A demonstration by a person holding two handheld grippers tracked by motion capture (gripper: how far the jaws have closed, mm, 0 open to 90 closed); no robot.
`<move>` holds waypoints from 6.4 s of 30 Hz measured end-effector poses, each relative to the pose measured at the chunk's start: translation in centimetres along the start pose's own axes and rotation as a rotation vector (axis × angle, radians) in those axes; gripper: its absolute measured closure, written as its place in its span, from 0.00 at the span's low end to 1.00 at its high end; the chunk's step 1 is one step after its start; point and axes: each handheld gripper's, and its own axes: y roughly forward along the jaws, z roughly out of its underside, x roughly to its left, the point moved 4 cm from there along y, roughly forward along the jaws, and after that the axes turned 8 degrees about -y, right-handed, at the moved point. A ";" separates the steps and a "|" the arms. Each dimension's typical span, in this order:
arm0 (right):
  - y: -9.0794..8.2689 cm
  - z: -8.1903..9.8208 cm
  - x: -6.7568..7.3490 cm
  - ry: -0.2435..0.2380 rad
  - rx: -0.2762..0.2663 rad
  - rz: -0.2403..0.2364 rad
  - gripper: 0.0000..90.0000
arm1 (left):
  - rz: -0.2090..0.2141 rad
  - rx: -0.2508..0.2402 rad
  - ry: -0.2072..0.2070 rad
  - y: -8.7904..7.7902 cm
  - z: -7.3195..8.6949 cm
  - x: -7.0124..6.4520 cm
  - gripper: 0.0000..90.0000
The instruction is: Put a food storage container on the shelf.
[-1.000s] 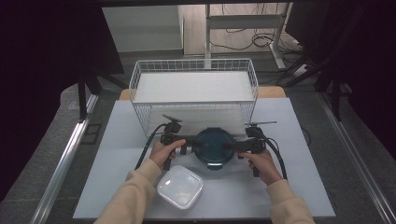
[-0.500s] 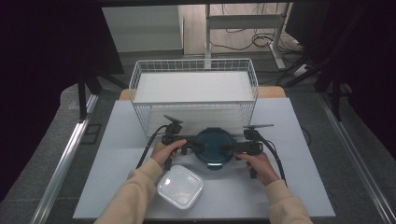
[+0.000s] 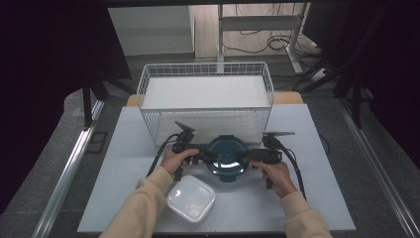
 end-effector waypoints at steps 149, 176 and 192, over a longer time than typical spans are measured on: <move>-7.5 -18.8 15.5 -0.299 -0.159 -0.029 0.39 | 0.004 -0.292 0.205 -18.6 -9.6 -12.6 0.48; -3.7 -21.9 10.7 -0.093 -0.136 -0.089 0.38 | 0.082 -0.350 -0.007 -16.7 -14.5 -8.2 0.47; -3.0 -21.4 10.2 -0.094 -0.184 -0.051 0.20 | 0.061 -0.453 0.005 -16.2 -14.5 -7.5 0.35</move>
